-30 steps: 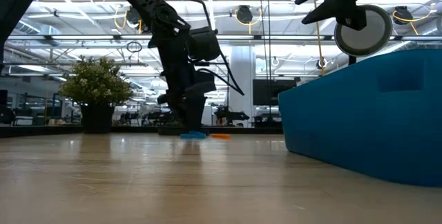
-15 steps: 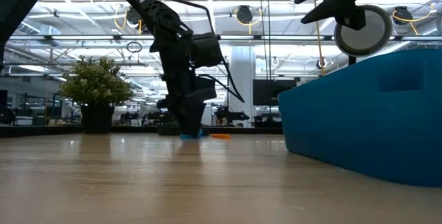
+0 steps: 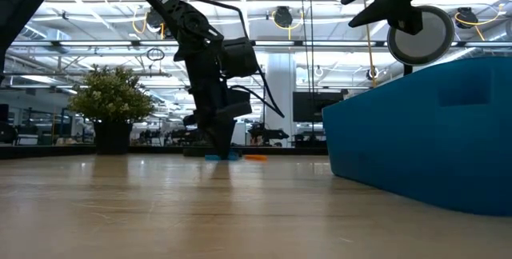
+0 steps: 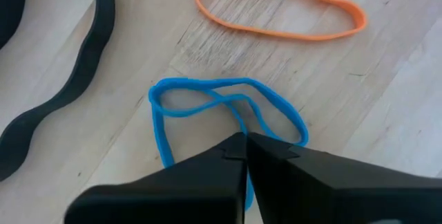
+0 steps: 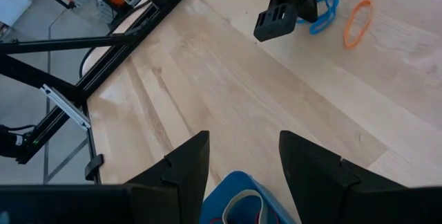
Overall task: Pick and place rubber bands into bin
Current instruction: Put the blue rubber band into the blue bin
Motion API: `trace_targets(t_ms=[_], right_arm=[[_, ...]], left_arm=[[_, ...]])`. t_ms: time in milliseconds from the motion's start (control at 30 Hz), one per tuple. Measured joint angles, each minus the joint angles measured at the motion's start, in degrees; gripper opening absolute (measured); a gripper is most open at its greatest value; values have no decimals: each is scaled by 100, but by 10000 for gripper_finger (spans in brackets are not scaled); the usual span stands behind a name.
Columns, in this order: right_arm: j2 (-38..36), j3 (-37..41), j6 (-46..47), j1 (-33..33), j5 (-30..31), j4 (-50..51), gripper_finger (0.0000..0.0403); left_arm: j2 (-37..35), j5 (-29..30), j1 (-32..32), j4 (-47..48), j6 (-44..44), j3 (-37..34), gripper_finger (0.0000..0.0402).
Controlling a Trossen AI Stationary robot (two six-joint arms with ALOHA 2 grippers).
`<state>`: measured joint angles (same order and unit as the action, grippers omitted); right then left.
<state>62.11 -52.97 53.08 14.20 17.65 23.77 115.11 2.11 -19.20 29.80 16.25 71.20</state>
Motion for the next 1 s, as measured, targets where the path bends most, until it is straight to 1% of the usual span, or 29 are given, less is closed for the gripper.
trace_targets(t_ms=[233, 333, 400, 600, 700, 767, 1000], right_arm=[[0, 0, 0, 2, 0, 2, 169], [0, 0, -57, 2, 0, 2, 169], [0, 0, -146, 2, 0, -2, 169], [0, 2, -478, 2, 6, -80, 169], [0, 2, -762, 3, 10, -337, 169], [2, 2, -1065, 5, 9, -606, 169], [113, 2, -2675, 80, 19, -2089, 169]], left_arm=[[-139, -98, 23, 149, 42, -8, 7], [-376, -319, 26, 307, 46, -38, 8], [-620, -423, 66, 492, 50, -70, 4], [-1544, -749, 115, 553, 110, -29, 7], [-2086, -988, 234, 445, 213, -29, 4], [-2389, -1030, 310, 382, 265, -26, 9], [-3277, -1058, 821, -106, 532, -20, 5]])
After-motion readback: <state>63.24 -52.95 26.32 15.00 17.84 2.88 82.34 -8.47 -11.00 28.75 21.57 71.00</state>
